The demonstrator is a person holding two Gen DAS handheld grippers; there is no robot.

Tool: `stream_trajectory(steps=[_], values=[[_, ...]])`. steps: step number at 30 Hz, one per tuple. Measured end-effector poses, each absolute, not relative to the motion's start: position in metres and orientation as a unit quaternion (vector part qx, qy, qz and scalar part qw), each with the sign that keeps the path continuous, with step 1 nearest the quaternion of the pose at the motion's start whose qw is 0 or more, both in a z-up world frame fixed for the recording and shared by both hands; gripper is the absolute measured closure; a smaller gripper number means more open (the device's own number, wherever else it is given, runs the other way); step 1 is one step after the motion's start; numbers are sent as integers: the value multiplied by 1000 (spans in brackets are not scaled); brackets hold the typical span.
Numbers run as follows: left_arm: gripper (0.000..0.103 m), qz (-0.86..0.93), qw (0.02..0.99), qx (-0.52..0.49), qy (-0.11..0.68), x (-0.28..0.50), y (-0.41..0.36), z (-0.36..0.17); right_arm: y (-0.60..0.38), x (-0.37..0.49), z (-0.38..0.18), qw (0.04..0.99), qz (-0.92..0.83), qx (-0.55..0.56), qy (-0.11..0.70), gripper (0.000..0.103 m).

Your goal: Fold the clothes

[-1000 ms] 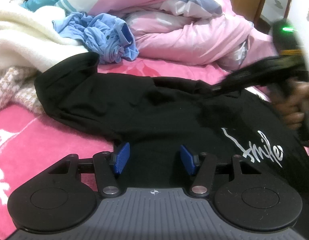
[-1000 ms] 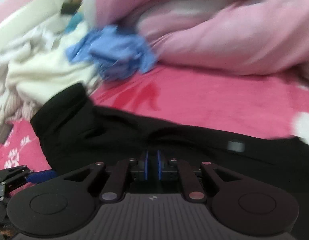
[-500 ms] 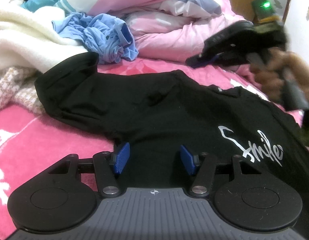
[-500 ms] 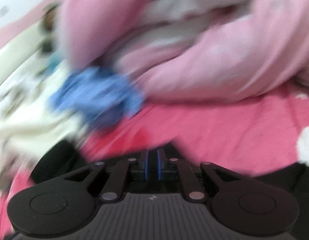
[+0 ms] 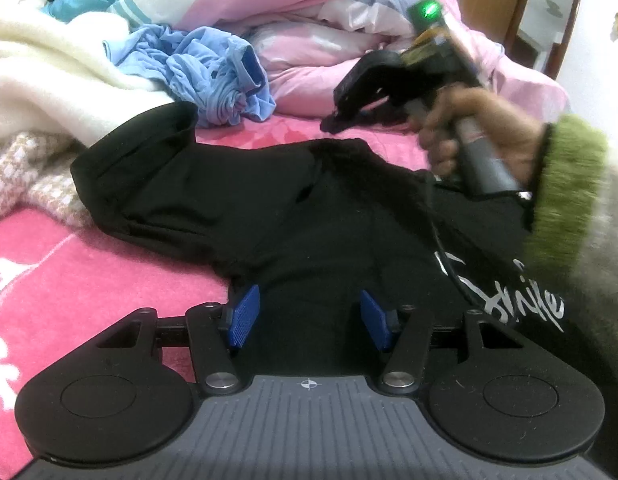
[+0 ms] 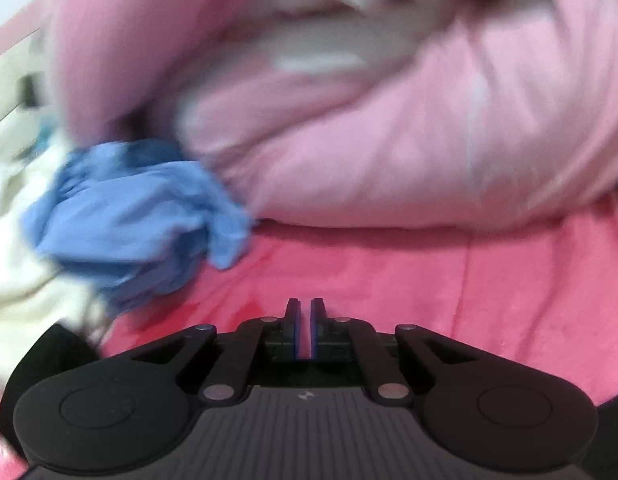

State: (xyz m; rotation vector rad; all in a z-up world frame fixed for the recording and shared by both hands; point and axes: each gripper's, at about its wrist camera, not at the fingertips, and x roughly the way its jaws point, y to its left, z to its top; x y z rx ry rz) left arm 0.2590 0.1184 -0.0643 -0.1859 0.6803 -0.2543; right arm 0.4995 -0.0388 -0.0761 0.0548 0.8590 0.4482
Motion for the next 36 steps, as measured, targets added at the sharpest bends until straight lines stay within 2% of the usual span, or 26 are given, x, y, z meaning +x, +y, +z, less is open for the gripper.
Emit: stream_trajectory(steps=[4, 8, 15, 19, 22, 27, 36], values=[[47, -120, 929, -108, 332, 258, 124, -60, -19, 464, -66, 841, 305, 4, 446, 99], [47, -118, 929, -112, 334, 258, 125, -60, 12, 469, -95, 820, 298, -58, 486, 99], [47, -126, 925, -124, 335, 259, 128, -61, 30, 528, -107, 868, 236, 1, 436, 100], [47, -112, 927, -143, 327, 257, 141, -55, 22, 513, -85, 880, 234, 16, 412, 98], [47, -71, 940, -144, 302, 252, 158, -47, 5, 489, -65, 867, 261, 58, 420, 88], [47, 17, 942, -178, 282, 257, 192, -46, 14, 472, -55, 829, 289, 122, 463, 64], [48, 83, 939, -212, 256, 280, 216, -56, 53, 477, -68, 794, 271, 163, 520, 59]])
